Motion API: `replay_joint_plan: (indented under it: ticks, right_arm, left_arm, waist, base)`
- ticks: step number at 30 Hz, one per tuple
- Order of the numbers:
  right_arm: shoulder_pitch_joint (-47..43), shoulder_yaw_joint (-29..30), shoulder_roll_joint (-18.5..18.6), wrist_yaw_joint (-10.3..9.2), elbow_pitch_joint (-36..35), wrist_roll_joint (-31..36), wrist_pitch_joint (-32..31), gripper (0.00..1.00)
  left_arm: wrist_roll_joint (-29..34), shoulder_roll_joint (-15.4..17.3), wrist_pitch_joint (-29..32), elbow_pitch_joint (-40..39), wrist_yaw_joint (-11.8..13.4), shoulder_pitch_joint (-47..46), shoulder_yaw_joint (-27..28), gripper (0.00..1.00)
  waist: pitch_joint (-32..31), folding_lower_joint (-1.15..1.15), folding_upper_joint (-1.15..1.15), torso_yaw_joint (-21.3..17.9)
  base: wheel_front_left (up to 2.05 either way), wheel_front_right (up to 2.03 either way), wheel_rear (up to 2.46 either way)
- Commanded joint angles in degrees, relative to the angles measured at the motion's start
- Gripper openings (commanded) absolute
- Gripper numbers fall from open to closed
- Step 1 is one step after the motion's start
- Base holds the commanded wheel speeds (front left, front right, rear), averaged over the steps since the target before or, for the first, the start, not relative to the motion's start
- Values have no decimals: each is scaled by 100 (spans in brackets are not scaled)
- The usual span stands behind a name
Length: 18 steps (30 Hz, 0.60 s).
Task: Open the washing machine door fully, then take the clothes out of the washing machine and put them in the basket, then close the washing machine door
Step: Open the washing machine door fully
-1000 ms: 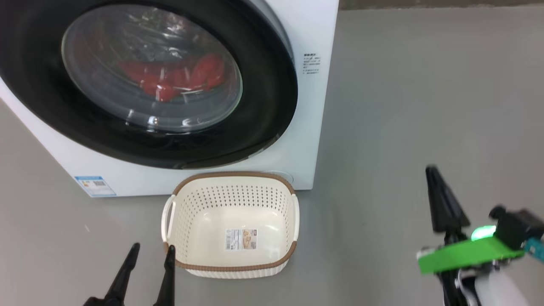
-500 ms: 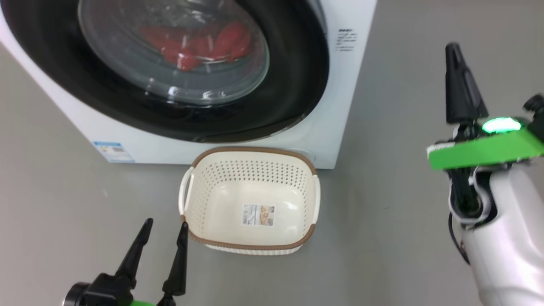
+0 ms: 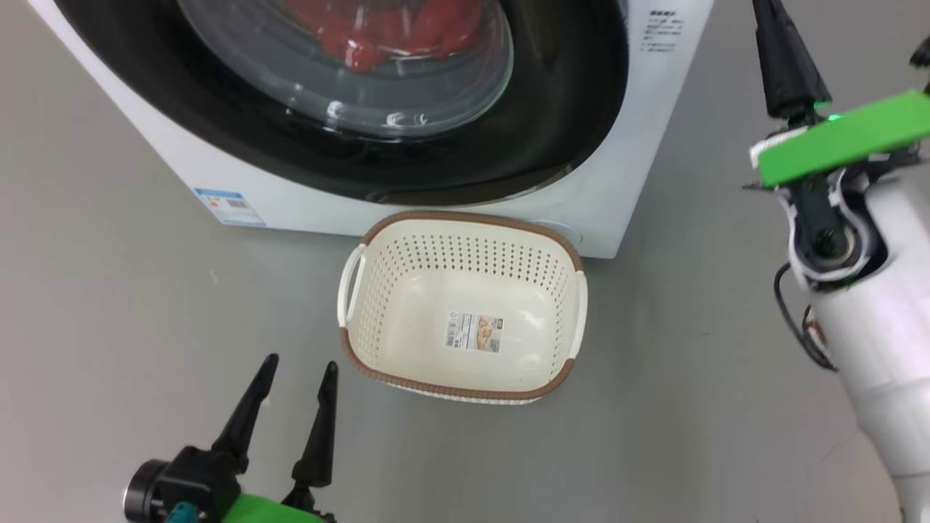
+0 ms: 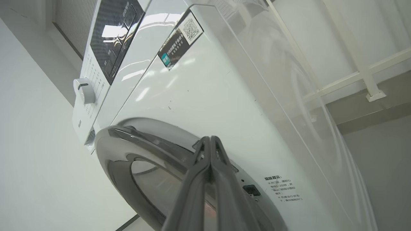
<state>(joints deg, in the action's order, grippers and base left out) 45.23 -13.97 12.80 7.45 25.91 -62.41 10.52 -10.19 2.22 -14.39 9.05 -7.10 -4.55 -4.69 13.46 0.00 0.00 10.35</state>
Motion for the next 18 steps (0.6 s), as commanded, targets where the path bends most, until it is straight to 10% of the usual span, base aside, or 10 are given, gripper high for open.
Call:
replay_joint_plan:
  ticks: [1,18]
  right_arm:
    - [210,-118,11,3,-69,-278,-150,0]
    - [1244,-294,553,3,520,-2597,-2623,0]
  left_arm:
    - [-33,65,-61,-105,-37,-203,137,100]
    - [-215,65,-61,26,-38,-557,-148,100]
  waist:
    - [113,0,0,94]
    - [601,0,0,412]
  base:
    - [0,0,0]
    - [0,0,0]
